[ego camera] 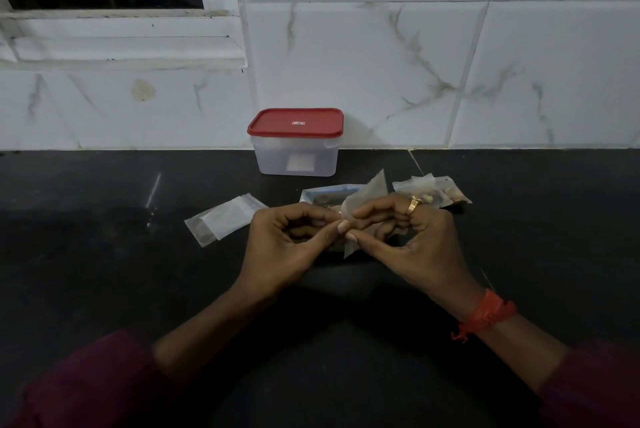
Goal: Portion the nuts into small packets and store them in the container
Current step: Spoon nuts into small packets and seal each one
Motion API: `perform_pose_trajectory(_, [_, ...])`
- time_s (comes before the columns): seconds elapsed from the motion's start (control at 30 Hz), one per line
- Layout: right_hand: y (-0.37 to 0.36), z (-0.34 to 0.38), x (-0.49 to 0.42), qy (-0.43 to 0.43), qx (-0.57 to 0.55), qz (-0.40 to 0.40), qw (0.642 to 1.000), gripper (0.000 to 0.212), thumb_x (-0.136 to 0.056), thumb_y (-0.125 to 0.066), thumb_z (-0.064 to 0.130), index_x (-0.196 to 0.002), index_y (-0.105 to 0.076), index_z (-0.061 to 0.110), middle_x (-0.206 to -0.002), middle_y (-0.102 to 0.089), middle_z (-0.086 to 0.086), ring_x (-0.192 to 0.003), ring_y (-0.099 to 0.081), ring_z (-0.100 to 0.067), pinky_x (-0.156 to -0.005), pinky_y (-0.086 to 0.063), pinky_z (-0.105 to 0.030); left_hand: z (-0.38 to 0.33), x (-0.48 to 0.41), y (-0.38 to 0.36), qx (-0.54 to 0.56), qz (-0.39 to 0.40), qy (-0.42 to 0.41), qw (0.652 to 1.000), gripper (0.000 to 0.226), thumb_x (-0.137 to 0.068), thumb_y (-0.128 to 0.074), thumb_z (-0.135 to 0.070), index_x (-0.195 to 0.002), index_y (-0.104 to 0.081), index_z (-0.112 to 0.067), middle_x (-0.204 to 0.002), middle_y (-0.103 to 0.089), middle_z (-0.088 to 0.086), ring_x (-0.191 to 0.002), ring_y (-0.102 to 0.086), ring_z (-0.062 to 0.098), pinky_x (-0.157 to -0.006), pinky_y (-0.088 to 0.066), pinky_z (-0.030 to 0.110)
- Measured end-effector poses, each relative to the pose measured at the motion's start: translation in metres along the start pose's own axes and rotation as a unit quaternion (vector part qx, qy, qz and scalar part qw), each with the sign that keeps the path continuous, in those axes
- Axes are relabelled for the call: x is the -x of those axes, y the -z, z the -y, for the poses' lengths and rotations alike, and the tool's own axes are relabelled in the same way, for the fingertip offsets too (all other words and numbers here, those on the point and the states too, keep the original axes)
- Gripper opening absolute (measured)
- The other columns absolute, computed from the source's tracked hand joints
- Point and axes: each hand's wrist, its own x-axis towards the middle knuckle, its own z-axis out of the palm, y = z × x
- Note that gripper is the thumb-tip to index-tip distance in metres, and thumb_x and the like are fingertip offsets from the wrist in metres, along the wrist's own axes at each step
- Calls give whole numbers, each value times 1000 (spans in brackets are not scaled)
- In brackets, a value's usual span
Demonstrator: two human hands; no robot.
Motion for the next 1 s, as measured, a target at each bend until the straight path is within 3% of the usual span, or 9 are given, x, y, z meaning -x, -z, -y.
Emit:
perform_pose_trajectory(0.13, [0, 1, 0, -7, 23, -1, 1000, 23, -76, -85, 10, -92, -69, 13, -86, -73, 6, -64, -70, -14, -58, -59, -34, -1, 0, -2, 12, 0, 19, 1000, 17, -81, -74, -11, -97, -73, -5, -92, -79, 3, -85, -77, 19, -71, -60, 23])
perform_pose_trajectory(0.3, [1, 1, -2, 44, 90, -8, 995, 10, -79, -78, 11, -86, -71, 13, -87, -71, 8, -63, -67, -8, -57, -57, -33, 2, -1, -2, -45, -10, 22, 999, 8, -85, -75, -6, -93, -73, -8, -90, -77, 5, -80, -76, 21, -73, -63, 34])
perform_pose_trajectory(0.47, [-4, 1, -1, 82, 157, -20, 984, 6, -79, -71, 20, -84, -72, 21, -81, -71, 9, -56, -61, -3, -57, -55, -34, 0, -1, -4, -72, -19, 49, 996, 5, -86, -73, -5, -89, -71, -8, -86, -76, 7, -73, -76, 19, -68, -63, 32])
perform_pose_trajectory(0.57, [-1, -2, -5, 90, 190, -68, 975, 11, -76, -72, 13, -82, -71, 21, -85, -70, 10, -53, -57, -5, -55, -53, -35, -1, -1, -5, -74, -14, 69, 995, 5, -87, -70, -3, -87, -69, -8, -79, -74, 9, -69, -75, 18, -64, -62, 28])
perform_pose_trajectory(0.67, [6, -3, -7, 134, 249, -72, 957, 12, -79, -72, 9, -82, -73, 21, -91, -70, 5, -63, -62, -12, -61, -53, -41, -1, 0, -6, -75, 2, 82, 994, 3, -90, -70, -8, -88, -68, -8, -81, -73, 11, -67, -75, 20, -61, -63, 36])
perform_pose_trajectory(0.77, [10, -6, -7, 211, 344, -33, 914, 12, -86, -72, 12, -93, -79, 20, -98, -71, 0, -78, -67, -20, -71, -52, -41, 0, 2, -6, -72, 2, 75, 995, 3, -89, -71, -10, -88, -69, -9, -83, -72, 11, -65, -75, 21, -58, -60, 30])
perform_pose_trajectory(0.9, [8, -6, -7, 241, 367, 28, 898, 14, -91, -68, 22, -101, -78, 18, -120, -70, -8, -92, -69, -22, -83, -51, -44, 1, 3, -5, -46, -1, 69, 997, 4, -88, -72, -11, -91, -70, -8, -83, -74, 12, -65, -75, 24, -59, -60, 29])
perform_pose_trajectory(1.0, [6, -4, -9, 272, 400, 28, 875, 12, -95, -67, 21, -97, -77, 16, -131, -66, -12, -94, -69, -27, -86, -50, -45, 1, 2, -5, -40, 8, 67, 997, 8, -88, -71, -11, -94, -70, -7, -85, -74, 11, -67, -75, 24, -60, -60, 30])
